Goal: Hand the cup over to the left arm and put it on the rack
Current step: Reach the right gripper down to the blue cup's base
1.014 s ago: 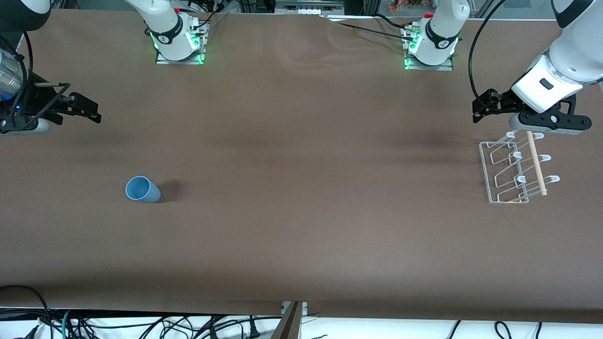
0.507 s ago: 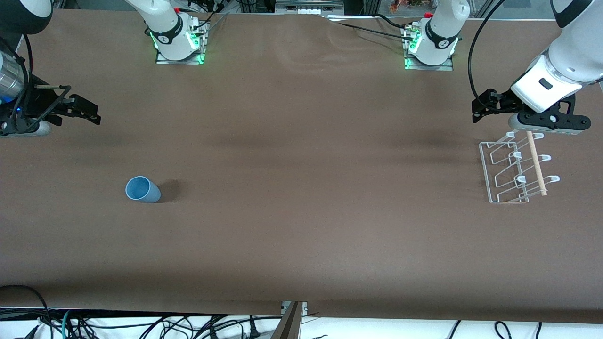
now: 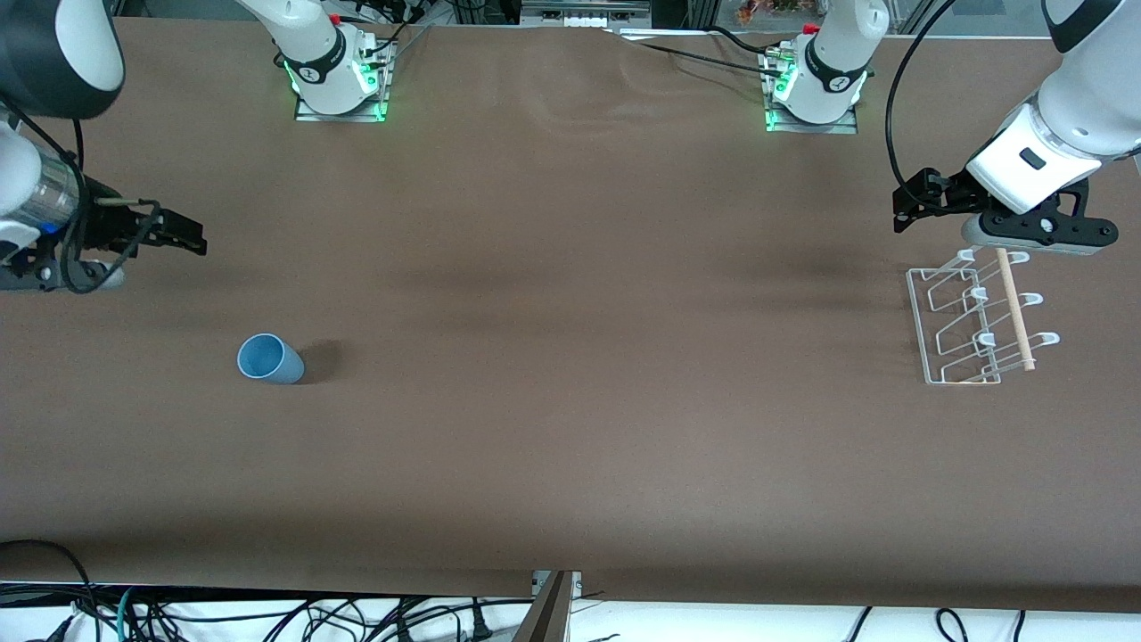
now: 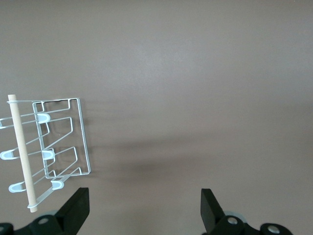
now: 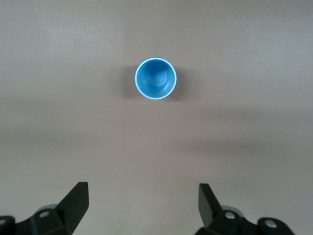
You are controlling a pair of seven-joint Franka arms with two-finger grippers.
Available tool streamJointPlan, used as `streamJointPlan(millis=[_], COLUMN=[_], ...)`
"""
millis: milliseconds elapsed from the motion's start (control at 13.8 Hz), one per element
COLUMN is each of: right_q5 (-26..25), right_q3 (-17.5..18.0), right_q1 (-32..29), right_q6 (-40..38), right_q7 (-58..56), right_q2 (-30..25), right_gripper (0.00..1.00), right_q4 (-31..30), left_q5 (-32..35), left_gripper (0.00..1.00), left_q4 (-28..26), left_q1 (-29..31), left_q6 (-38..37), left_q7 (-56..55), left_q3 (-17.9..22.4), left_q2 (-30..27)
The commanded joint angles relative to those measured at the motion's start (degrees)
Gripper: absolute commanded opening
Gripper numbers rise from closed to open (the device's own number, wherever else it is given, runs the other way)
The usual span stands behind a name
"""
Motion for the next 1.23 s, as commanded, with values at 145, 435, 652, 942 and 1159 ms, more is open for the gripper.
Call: streamJointPlan(millis=[145, 435, 652, 942, 1159], right_q5=[-0.8, -1.2, -1.5, -1.4, -1.4], right_q3=[-0.4, -0.3, -0.4, -0.3, -0.3], right_q1=[-2.2, -3.7, -3.6, -3.4, -3.3], right_q6=[7.9, 14.0, 18.7, 22.2, 23.9], right_q7=[-3.9, -7.5, -8.7, -7.9, -7.8], right_q2=[10.6, 17.8, 21.8, 24.3, 25.7], right_gripper=[0.99, 0.99, 0.99, 0.99, 0.99], right_q4=[1.4, 1.4, 1.4, 1.4, 1.4], left_q5=[0.7, 0.7, 0.7, 0.7, 0.7], left_gripper=[1.0, 1.0, 1.0, 1.0, 1.0], left_q4=[0.4, 0.4, 0.4, 0.4, 0.4], left_q1=[0.1, 0.1, 0.1, 0.1, 0.1], left_q6=[-1.0, -1.0, -1.0, -1.0, -1.1], left_q7=[0.0, 0.0, 0.0, 0.0, 0.0], left_q3=[-0.3, -0.2, -0.2, -0.3, -0.3], left_q2=[-0.3, -0.3, -0.3, -0.3, -0.3])
